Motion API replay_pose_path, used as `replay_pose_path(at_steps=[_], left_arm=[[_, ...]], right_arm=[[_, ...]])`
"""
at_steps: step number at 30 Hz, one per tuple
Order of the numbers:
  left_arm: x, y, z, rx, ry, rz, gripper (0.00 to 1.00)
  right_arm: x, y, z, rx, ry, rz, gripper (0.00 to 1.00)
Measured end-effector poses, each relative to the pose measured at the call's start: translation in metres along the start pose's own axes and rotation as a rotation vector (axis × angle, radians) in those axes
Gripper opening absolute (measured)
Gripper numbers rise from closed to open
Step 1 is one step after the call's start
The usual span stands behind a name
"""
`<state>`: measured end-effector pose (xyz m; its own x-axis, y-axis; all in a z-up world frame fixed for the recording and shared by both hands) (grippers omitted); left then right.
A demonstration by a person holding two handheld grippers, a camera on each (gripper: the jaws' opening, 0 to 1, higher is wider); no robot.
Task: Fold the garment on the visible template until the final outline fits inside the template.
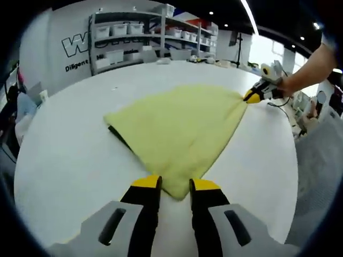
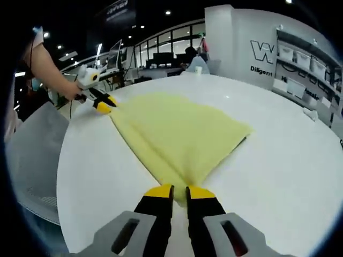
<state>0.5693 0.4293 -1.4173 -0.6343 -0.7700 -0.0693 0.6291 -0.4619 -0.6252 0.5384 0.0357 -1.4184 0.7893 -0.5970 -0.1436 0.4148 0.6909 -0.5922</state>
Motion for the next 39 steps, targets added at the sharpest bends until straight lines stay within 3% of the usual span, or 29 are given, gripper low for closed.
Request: replay_pose_path(at_steps=[5,9,15,21,28,34,39], left_arm=[[-0.003,-0.011,-0.005,-0.02,-0.008,0.017,0.25],[-0.007,-0.022,-0.013,-0.057,-0.003,0.034,0.22],[-0.003,-0.046,-0.004,-0.016,-0.046,0.059,0.22],[0.003,-0.073,0.004,0.037,-0.115,0.094,0.24],[0.018,-0.104,0.014,0.097,-0.178,0.135,0.35],[0.03,-0.124,0.005,0.093,-0.179,0.175,0.5],[0.03,-0.137,0.001,0.104,-0.239,0.223,0.63]], right_arm=[[0.003,-0.012,-0.01,-0.034,0.035,-0.031,0.05],[-0.003,-0.022,-0.004,-0.022,0.034,-0.046,0.07],[-0.01,-0.032,0.007,0.001,0.028,-0.061,0.08],[-0.024,-0.042,0.02,0.046,0.042,-0.075,0.17],[-0.049,-0.052,0.03,0.103,0.077,-0.093,0.3],[-0.073,-0.056,0.03,0.114,0.093,-0.096,0.45],[-0.089,-0.063,0.031,0.147,0.119,-0.115,0.61]])
Point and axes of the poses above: the point that each gripper's makers call its tool centre point, and the gripper's own axes: y roughly forward along the fingers, x roughly to its right, z roughly out of its top, the point moved 4 cm from there along -y, roughly backward along the fingers, and after that the axes turned 11 degrees about z, right-handed, at the moved point
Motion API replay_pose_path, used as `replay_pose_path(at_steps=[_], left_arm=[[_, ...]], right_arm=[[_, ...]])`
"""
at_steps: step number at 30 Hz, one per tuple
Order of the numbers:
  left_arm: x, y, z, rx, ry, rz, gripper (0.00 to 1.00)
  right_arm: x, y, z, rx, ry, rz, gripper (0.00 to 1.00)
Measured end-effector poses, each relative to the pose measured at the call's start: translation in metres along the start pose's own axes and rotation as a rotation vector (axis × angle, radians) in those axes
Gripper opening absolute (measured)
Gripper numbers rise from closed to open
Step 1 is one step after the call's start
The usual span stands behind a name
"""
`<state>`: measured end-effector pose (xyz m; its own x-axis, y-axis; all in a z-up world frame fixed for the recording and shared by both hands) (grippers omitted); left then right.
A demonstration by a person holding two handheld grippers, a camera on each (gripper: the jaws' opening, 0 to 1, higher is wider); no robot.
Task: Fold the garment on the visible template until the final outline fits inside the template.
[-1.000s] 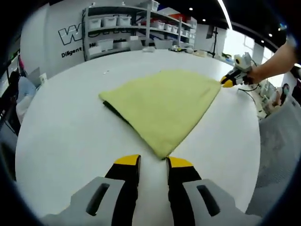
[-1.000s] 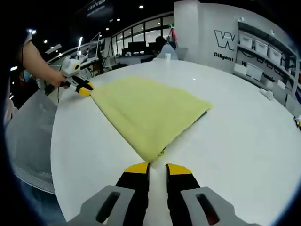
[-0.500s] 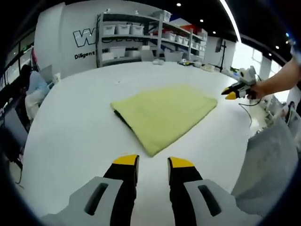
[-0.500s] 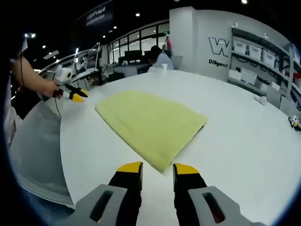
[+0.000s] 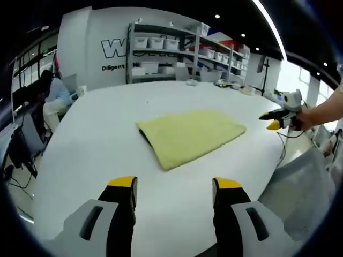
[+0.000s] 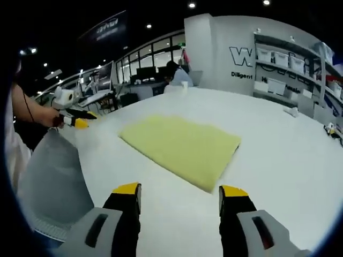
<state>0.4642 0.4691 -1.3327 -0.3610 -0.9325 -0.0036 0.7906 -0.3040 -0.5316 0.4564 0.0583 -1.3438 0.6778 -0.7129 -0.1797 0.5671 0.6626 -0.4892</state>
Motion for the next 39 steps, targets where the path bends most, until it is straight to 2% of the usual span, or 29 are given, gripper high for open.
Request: replay_pose_path(at_steps=[3,8,11,14,21,25,32,39], left_arm=[[0.005,-0.007,-0.001,0.011,-0.038,0.016,0.72],[0.014,-0.011,0.003,0.025,-0.062,0.022,0.83],[0.016,-0.011,0.001,0.01,-0.075,0.025,0.87],[0.019,-0.011,0.002,0.008,-0.086,0.023,0.89],[0.024,-0.012,0.002,0.006,-0.108,0.031,0.92],[0.026,-0.012,0.002,0.007,-0.127,0.031,0.94],[0.03,-0.01,0.002,0.014,-0.132,0.018,0.96],[0.03,-0.009,-0.001,0.011,-0.14,0.023,0.96]], right_arm=[[-0.008,-0.004,-0.002,0.013,0.023,-0.016,0.7],[-0.021,-0.004,-0.007,0.027,0.068,-0.007,0.8],[-0.024,-0.002,-0.009,0.024,0.071,-0.004,0.86],[-0.031,0.0,-0.008,0.018,0.064,0.002,0.89],[-0.033,0.0,-0.006,0.025,0.084,0.009,0.96],[-0.035,0.001,-0.002,0.021,0.068,0.008,0.99],[-0.038,-0.001,0.0,0.032,0.073,0.004,0.99],[-0.038,-0.004,-0.006,0.023,0.075,-0.006,0.99]])
Point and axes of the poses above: the point that each gripper's makers call its tool centre point, and the gripper's own axes: y roughly forward along the fingers, x roughly to its right, z roughly out of its top, the point moved 4 cm from there along -y, roughly backward along the fingers, and after that the axes turned 11 degrees about z, right-handed, at the moved point
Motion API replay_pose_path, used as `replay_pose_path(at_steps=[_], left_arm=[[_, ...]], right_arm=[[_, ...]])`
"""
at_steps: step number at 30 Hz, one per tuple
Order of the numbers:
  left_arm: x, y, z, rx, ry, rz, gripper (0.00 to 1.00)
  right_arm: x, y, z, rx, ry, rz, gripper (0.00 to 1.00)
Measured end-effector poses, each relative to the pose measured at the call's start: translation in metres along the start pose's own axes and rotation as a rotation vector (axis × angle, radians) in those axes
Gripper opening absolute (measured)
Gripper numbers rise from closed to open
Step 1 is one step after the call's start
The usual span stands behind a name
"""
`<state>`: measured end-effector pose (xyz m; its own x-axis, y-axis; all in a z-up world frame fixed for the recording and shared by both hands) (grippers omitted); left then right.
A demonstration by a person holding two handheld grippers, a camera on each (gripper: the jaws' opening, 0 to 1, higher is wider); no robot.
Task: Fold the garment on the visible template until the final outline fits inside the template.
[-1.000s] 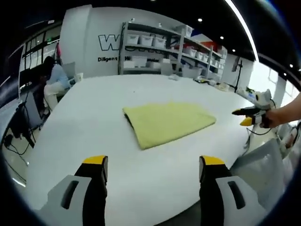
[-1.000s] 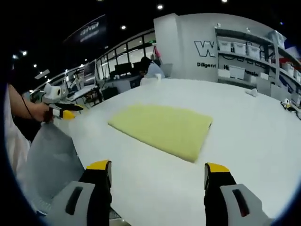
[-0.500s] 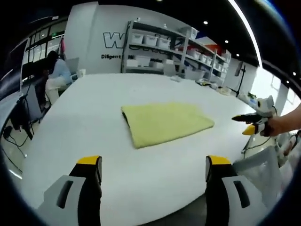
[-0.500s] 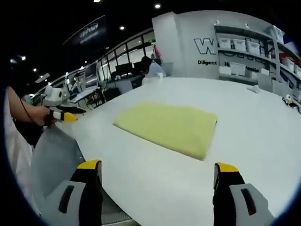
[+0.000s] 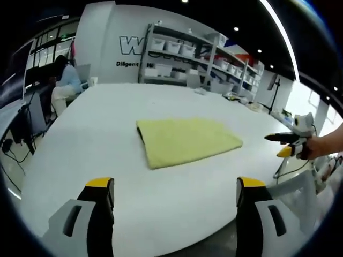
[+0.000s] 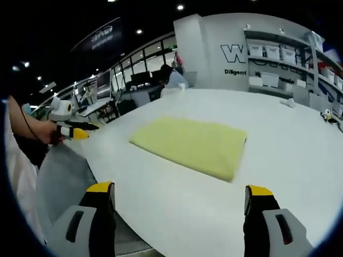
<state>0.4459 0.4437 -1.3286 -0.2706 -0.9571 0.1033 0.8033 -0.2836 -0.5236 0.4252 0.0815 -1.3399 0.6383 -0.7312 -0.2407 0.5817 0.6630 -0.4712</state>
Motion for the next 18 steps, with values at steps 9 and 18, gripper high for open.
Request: replay_pose_path(at_steps=[9,18], left_arm=[[-0.0016,-0.0009,0.0014,0.018,-0.002,0.004,0.95],[0.0003,-0.003,0.0026,0.03,0.006,0.002,0.94]], right_arm=[[0.0014,0.001,0.0021,0.011,-0.006,-0.006,0.99],[-0.0008,0.0006,0.0028,0.019,-0.005,-0.008,0.99]])
Point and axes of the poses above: the point that each gripper's makers call its tool centre point, and the gripper's own axes: y roughly forward along the fingers, x roughly to its right, z roughly out of its top, the point moved 4 cm from there along -y, roughly backward along the fingers, and after that the axes turned 11 degrees about z, right-handed, at the moved point
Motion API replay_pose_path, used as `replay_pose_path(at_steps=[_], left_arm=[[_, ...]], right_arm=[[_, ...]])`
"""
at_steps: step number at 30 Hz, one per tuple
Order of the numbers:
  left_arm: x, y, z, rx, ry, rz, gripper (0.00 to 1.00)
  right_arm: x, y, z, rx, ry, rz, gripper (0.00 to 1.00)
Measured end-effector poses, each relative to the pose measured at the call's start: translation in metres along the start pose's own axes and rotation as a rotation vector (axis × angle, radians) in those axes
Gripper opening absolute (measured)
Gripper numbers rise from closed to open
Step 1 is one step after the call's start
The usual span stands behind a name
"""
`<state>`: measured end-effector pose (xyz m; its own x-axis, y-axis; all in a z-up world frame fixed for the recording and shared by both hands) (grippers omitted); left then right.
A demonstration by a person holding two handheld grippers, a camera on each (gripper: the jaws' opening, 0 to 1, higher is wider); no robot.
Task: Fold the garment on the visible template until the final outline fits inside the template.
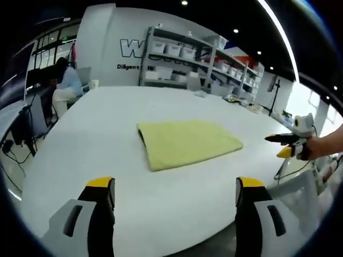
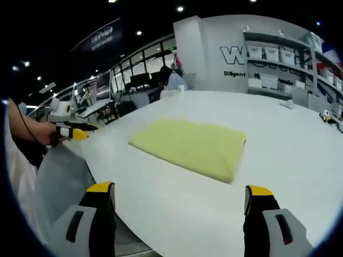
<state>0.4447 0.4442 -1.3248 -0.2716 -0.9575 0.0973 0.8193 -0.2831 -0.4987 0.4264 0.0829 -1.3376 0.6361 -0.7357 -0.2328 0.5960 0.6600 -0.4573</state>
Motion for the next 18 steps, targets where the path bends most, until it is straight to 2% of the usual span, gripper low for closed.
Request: replay_pose_path(at_steps=[18], left_arm=[[0.0,-0.001,0.003,0.028,-0.011,-0.017,0.93]], right_arm=[[-0.011,0.002,-0.004,0.005,0.003,-0.014,0.99]])
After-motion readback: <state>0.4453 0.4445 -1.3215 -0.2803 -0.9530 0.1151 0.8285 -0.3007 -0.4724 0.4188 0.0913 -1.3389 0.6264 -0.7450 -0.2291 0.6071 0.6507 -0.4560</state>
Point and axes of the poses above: the point that each gripper's makers call its tool centre point, and the gripper's own axes: y roughly forward along the fingers, x roughly to its right, z roughly out of its top, the point moved 4 cm from there along -y, roughly backward along the fingers, and after that the axes turned 11 degrees about z, right-handed, at the moved point
